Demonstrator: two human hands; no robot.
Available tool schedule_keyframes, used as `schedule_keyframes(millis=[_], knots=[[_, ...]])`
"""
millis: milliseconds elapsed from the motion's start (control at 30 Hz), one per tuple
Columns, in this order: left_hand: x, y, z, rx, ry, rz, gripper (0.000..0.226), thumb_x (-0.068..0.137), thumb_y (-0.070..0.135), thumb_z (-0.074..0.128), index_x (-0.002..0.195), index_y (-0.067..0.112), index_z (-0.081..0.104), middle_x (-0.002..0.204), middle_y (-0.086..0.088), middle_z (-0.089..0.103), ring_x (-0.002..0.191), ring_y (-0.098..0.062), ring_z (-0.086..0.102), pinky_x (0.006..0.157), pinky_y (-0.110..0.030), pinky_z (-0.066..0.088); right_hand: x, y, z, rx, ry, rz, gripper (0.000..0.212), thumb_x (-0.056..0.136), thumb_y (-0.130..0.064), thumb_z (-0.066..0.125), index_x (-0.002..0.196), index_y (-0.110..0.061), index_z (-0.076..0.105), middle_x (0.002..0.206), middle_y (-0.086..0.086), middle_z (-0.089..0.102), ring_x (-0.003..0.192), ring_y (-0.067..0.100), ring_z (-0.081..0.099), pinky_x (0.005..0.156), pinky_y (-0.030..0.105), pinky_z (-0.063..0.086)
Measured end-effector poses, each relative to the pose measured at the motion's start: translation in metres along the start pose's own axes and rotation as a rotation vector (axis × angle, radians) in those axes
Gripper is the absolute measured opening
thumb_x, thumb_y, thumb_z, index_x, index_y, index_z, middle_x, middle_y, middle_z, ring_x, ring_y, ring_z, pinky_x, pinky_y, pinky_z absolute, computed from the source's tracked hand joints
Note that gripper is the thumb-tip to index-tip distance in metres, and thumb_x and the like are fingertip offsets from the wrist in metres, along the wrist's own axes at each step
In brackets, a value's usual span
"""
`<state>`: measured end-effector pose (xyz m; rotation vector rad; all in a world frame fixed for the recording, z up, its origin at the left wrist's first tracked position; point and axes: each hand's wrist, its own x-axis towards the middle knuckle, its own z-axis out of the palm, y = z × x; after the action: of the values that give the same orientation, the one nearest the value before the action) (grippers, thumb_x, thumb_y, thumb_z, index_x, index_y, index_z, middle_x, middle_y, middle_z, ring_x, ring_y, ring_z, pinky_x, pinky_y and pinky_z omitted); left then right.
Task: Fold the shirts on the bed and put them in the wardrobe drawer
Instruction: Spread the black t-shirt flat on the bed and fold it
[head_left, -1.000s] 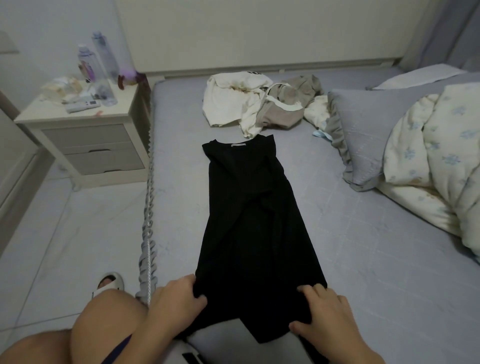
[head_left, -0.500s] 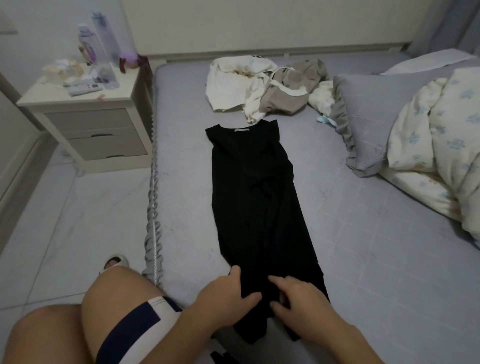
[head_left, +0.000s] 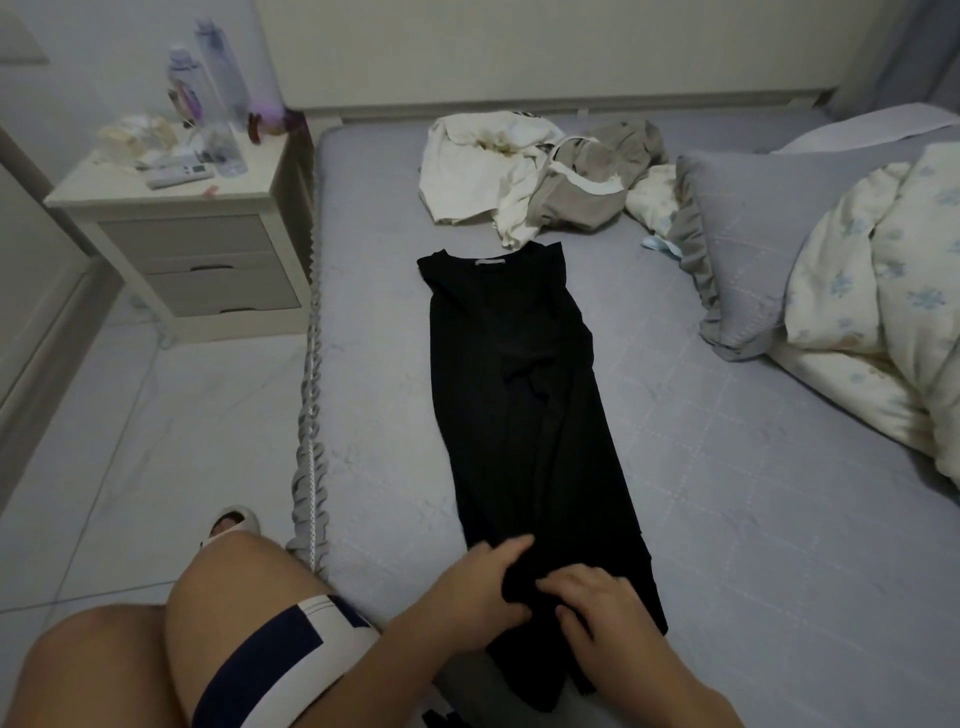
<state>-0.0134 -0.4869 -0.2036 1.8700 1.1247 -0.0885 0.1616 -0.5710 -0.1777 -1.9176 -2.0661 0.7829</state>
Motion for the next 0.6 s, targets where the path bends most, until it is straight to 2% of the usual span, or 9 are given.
schedule_keyframes(millis=[67,133,200,267,333,400,467,533,600], knots=[[-0.001,-0.003,0.002,-0.062,-0.050,0.025,0.086,0.083,0.036,0.071,0.151,0.047,0.018,0.123,0.001,0.053,0.109,-0.012,0.054,0.094,-0.020,0.043,-0.001,0.010,-0.004,-0.014,0.264,0.056,0.047,0.077,0.001,0.070,0.112,-0.030,0.073,0.119,-0.010,0.064,0.109,0.012,0.058,0.094,0.037,0.043],[-0.003,-0.004,-0.005,-0.123,0.057,0.019,0.085,0.084,0.035,0.070,0.150,0.050,0.019,0.104,0.009,0.054,0.090,-0.004,0.055,0.081,-0.014,0.044,0.001,0.028,-0.013,-0.012,0.476,0.254,0.052,0.072,0.008,0.070,0.109,-0.028,0.073,0.120,-0.003,0.063,0.109,0.019,0.057,0.092,0.043,0.043],[-0.003,-0.007,-0.015,-0.214,0.298,-0.044,0.082,0.086,0.033,0.069,0.147,0.049,0.017,0.104,0.012,0.047,0.087,-0.001,0.051,0.077,-0.012,0.040,0.002,0.047,-0.026,0.137,0.503,0.458,0.045,0.081,0.000,0.068,0.119,-0.025,0.064,0.123,0.001,0.059,0.110,0.020,0.055,0.096,0.041,0.044],[-0.003,-0.008,-0.023,-0.351,0.489,-0.203,0.076,0.089,0.029,0.069,0.148,0.035,0.022,0.120,0.000,0.047,0.097,-0.010,0.054,0.085,-0.021,0.044,0.004,0.061,-0.030,0.443,0.392,0.639,0.042,0.086,-0.016,0.073,0.125,-0.019,0.057,0.113,0.002,0.065,0.099,0.015,0.061,0.087,0.030,0.047],[-0.003,-0.008,-0.027,-0.681,0.353,-0.376,0.065,0.087,0.019,0.072,0.138,0.018,0.031,0.117,-0.016,0.054,0.092,-0.023,0.061,0.075,-0.033,0.052,0.005,0.064,-0.026,0.584,0.271,0.680,0.038,0.085,-0.024,0.075,0.118,-0.017,0.060,0.096,-0.002,0.070,0.086,0.010,0.066,0.074,0.024,0.047],[-0.006,-0.004,-0.021,-0.918,0.069,-0.409,0.051,0.083,0.009,0.075,0.123,0.012,0.044,0.105,-0.013,0.064,0.081,-0.021,0.068,0.065,-0.032,0.054,0.008,0.064,-0.016,0.656,0.159,0.644,0.030,0.084,-0.023,0.076,0.111,-0.019,0.065,0.092,-0.006,0.074,0.084,0.009,0.070,0.072,0.024,0.050],[-0.008,-0.001,-0.015,-0.830,-0.101,-0.350,0.034,0.080,0.006,0.077,0.109,0.016,0.062,0.099,0.000,0.072,0.081,-0.008,0.071,0.071,-0.021,0.053,0.008,0.064,-0.012,0.727,0.074,0.608,0.026,0.083,-0.019,0.076,0.108,-0.020,0.069,0.090,-0.008,0.077,0.083,0.008,0.073,0.070,0.020,0.053],[-0.008,0.000,-0.014,-0.760,-0.104,-0.349,0.019,0.080,0.009,0.077,0.096,0.018,0.072,0.092,0.006,0.075,0.079,-0.002,0.070,0.072,-0.014,0.051,0.009,0.065,-0.016,0.824,0.019,0.605,0.020,0.085,-0.018,0.075,0.105,-0.018,0.073,0.090,-0.006,0.078,0.084,0.011,0.074,0.068,0.018,0.054],[-0.011,-0.004,-0.020,-0.764,-0.033,-0.425,0.005,0.081,0.016,0.076,0.084,0.013,0.074,0.081,0.001,0.074,0.068,-0.008,0.069,0.062,-0.017,0.051,0.007,0.067,-0.022,0.882,0.001,0.623,0.015,0.087,-0.023,0.073,0.097,-0.014,0.078,0.091,0.003,0.078,0.086,0.019,0.075,0.076,0.029,0.057]])
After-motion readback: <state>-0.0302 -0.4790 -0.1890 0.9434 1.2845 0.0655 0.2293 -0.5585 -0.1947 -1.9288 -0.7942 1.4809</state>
